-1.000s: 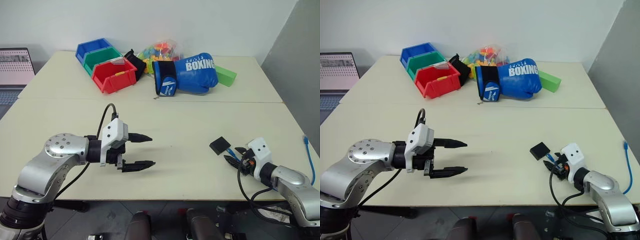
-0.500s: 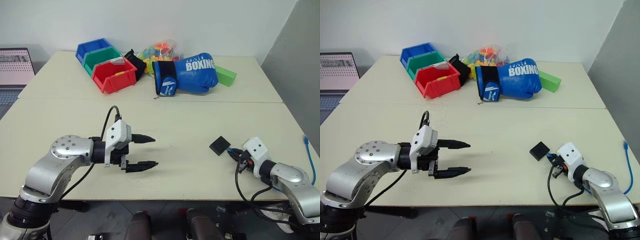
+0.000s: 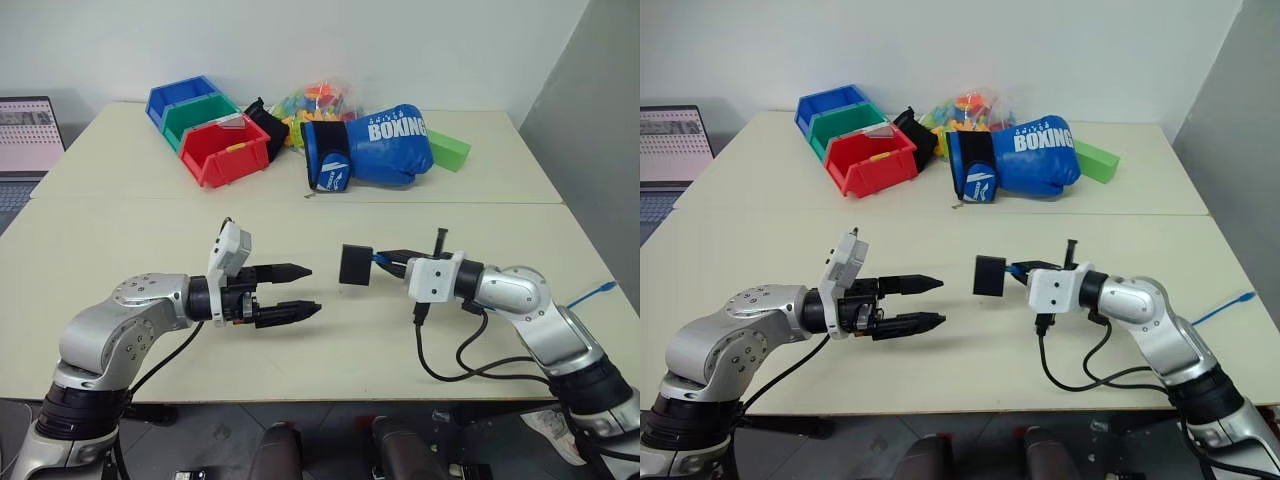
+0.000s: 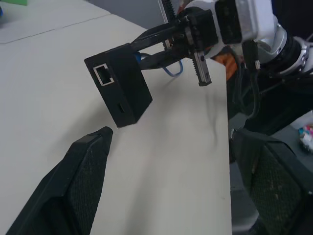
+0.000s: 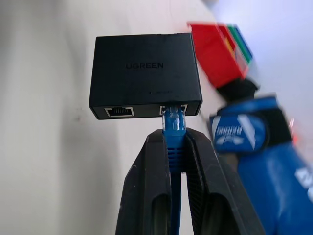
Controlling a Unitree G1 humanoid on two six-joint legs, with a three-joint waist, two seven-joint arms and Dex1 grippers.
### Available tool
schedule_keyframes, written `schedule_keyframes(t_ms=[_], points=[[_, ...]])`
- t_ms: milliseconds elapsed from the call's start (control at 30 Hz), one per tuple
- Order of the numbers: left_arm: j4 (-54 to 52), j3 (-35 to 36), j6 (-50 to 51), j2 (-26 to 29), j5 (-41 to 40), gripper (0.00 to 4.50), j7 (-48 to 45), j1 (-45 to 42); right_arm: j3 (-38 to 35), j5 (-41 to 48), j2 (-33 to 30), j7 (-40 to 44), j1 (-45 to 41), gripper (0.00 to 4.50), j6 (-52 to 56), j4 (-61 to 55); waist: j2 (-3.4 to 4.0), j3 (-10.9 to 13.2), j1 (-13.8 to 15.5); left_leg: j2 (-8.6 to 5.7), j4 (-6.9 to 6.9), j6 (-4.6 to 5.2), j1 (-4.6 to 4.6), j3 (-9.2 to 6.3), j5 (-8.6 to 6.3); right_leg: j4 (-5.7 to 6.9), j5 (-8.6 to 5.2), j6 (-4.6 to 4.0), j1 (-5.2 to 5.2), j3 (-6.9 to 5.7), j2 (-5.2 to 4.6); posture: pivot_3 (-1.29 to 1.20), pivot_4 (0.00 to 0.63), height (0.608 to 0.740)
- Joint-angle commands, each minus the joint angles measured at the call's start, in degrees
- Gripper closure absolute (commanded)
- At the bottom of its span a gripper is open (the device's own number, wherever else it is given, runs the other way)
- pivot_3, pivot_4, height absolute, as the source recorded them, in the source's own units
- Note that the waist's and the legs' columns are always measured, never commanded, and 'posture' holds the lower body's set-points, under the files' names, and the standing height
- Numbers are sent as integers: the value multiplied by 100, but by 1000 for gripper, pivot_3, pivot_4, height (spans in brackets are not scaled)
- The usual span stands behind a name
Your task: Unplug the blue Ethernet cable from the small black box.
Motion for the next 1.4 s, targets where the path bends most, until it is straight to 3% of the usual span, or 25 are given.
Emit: schedule_keyframes(t_ms=[33, 567, 600, 1100, 1300, 1367, 1400], points=[[24, 280, 214, -177, -286, 334, 334, -16, 76, -108, 138, 159, -503, 4363, -546, 28, 1, 0, 3, 0, 0, 0, 1, 1, 0, 1, 1, -2, 0, 0, 0, 0, 150, 740], [46, 338, 610, -410, -689, 334, 643, -87, 175, -207, 505, 401, -718, 4363, -794, -52, 0, 0, 48, 0, 0, -1, 1, -3, 1, 4, 7, -13, 0, 1, -3, 0, 150, 740], [72, 342, 617, -405, -703, 707, 637, -100, 168, -214, 516, 406, -718, 4363, -795, -52, 0, 0, 48, 0, 0, -1, 1, -3, 1, 4, 7, -13, 0, 1, -3, 0, 150, 740], [179, 271, 659, -484, -677, 3719, 598, -189, 210, -267, 607, 470, -623, 4363, -721, -178, 0, 0, 48, 0, 0, -1, 1, -3, 1, 4, 7, -13, 0, 1, -3, 0, 150, 740], [226, 251, 638, -482, -627, 3715, 584, -150, 242, -275, 512, 615, -487, 4363, -745, -181, 0, 0, 50, 0, 0, -1, 1, -3, 1, 4, 7, -13, 0, 1, -3, 0, 150, 740], [235, 231, 647, -454, -613, 3715, 558, -138, 212, -248, 491, 627, -459, 3664, -749, -187, 0, 0, 50, 0, 0, -1, 1, -3, 1, 4, 7, -13, 0, 1, -3, 0, 150, 740], [238, 212, 644, -432, -597, 3715, 536, -134, 189, -227, 486, 627, -451, 3582, -733, -203, 0, 0, 50, 0, 0, -1, 1, -3, 1, 4, 7, -13, 0, 1, -3, 0, 150, 740]])
